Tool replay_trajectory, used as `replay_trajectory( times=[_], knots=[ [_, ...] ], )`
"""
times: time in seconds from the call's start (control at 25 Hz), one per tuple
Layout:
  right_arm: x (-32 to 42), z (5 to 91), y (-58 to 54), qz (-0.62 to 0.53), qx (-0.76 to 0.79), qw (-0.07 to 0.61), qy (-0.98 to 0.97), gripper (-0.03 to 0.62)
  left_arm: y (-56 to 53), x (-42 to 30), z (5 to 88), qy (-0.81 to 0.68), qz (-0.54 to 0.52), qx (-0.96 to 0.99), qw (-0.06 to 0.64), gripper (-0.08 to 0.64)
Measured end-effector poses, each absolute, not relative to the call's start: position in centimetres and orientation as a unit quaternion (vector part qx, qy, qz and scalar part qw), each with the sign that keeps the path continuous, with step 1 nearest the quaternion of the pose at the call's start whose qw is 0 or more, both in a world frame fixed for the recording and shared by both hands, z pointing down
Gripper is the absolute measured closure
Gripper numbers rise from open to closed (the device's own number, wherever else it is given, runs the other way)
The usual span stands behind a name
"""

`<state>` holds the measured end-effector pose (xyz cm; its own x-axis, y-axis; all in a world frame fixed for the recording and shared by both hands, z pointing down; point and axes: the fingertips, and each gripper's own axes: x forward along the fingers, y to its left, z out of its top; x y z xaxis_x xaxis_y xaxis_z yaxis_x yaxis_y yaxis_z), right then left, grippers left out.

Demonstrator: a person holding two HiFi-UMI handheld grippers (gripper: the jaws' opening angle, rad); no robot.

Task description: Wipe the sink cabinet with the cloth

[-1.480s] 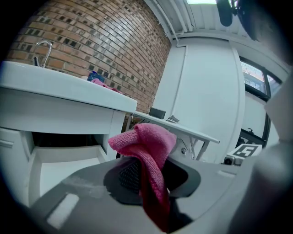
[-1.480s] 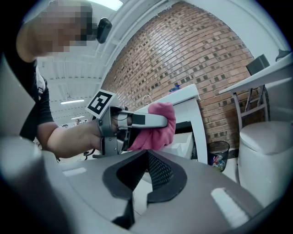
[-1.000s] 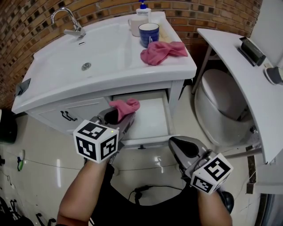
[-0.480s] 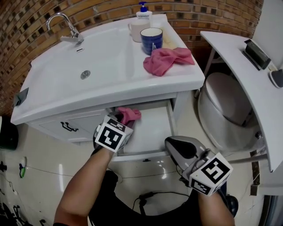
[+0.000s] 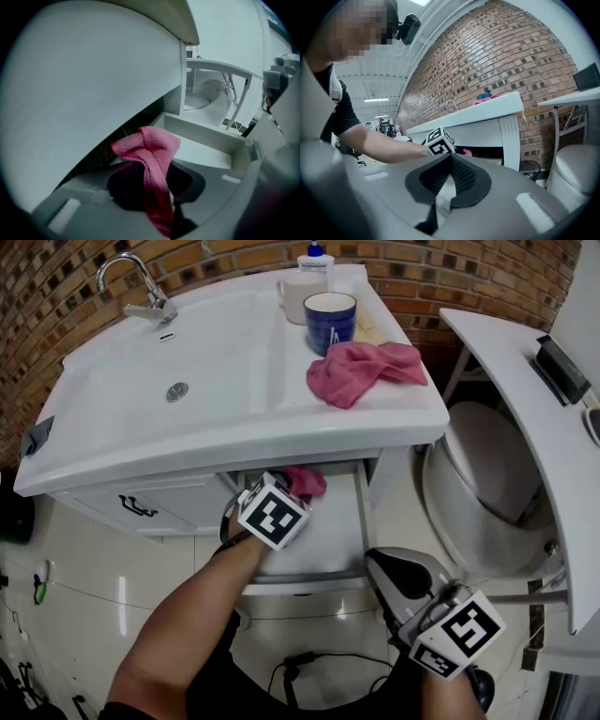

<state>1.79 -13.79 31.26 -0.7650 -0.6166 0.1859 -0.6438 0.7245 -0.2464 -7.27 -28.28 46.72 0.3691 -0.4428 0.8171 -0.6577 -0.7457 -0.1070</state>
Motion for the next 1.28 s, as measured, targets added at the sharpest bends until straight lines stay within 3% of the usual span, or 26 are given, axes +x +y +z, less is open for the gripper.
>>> replay_trajectory(
  times=[0.6,1.08,1.28],
  knots=[
    [4.6,31.8,-13.9,0.160,0.356,0.039,-0.920,0.586,-28.3,1.0,47.2,-0.279,0.458,0.839,0.091,0.454],
    [3.3,31.5,-12.4,0.150,0.341,0.040,-0.927,0.586,-25.4,-6.3,39.8,-0.319,0.404,0.852,0.098,0.454],
    [2.8,31.5,-11.9,0.146,0.336,0.043,-0.929,0.586,-24.1,-11.6,40.9,-0.336,0.418,0.830,0.152,0.454]
  ],
)
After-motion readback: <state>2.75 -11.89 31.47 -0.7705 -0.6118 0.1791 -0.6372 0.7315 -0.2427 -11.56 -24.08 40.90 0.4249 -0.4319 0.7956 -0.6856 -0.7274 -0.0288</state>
